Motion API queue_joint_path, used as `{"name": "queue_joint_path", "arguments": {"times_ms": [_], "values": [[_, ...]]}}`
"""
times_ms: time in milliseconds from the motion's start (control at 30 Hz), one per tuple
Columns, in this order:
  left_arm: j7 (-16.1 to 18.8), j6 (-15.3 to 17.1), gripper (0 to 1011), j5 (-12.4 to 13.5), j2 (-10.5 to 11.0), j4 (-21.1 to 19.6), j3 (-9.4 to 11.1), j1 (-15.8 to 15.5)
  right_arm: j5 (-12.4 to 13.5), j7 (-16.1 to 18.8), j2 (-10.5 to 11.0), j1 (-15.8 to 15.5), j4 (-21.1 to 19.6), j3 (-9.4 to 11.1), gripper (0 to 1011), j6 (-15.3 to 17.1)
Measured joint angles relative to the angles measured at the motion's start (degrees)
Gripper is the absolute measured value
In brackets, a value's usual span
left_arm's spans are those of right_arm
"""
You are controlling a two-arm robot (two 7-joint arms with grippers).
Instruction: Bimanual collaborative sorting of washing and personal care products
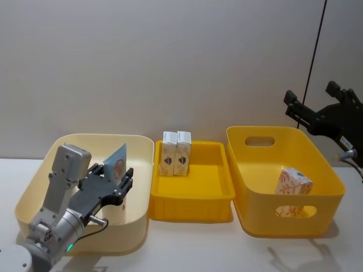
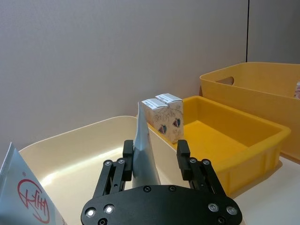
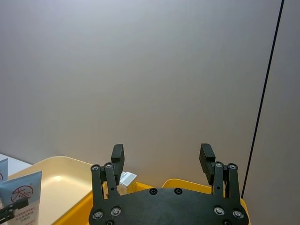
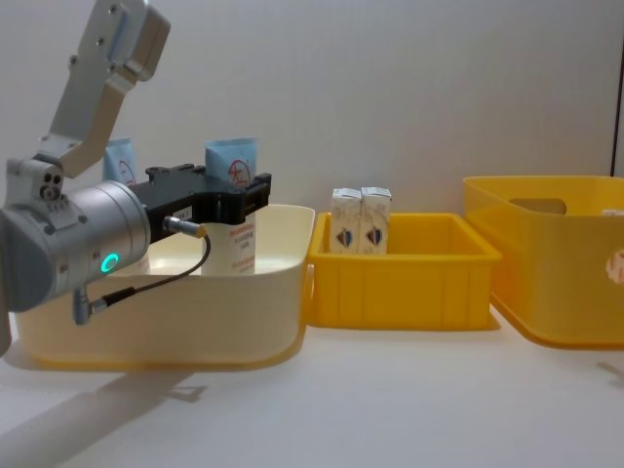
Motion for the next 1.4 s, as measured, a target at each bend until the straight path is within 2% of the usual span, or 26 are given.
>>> {"name": "queue_joint_path", "arguments": {"times_ms": [67, 100, 233, 267, 367, 467, 700, 1400], "values": [[0.0, 0.0, 526, 0.0, 0.0, 0.0, 0.0, 0.0, 0.0, 0.0, 0.0, 0.0, 0.0, 0.0, 1001, 0.0], [0.1, 0.0, 469, 0.1, 0.0, 0.0, 0.0, 0.0, 0.0, 0.0, 0.0, 0.0, 0.0, 0.0, 1001, 0.0], [0.1, 0.1, 382, 0.2, 0.0, 0.0, 0.0, -0.1, 0.0, 0.0, 0.0, 0.0, 0.0, 0.0, 1001, 0.0], [0.1, 0.1, 319, 0.2, 0.0, 0.0, 0.0, -0.1, 0.0, 0.0, 0.0, 0.0, 0.0, 0.0, 1001, 0.0], [0.1, 0.1, 224, 0.2, -0.1, 0.1, 0.0, -0.1, 0.0, 0.0, 0.0, 0.0, 0.0, 0.0, 1001, 0.0], [0.1, 0.1, 179, 0.3, -0.1, 0.1, 0.1, -0.1, 0.0, 0.0, 0.0, 0.0, 0.0, 0.0, 1001, 0.0], [0.2, 0.1, 140, 0.3, -0.1, 0.1, 0.0, -0.1, 0.0, 0.0, 0.0, 0.0, 0.0, 0.0, 1001, 0.0], [0.2, 0.1, 141, 0.4, -0.1, 0.1, 0.0, -0.2, 0.0, 0.0, 0.0, 0.0, 0.0, 0.0, 1001, 0.0]]}}
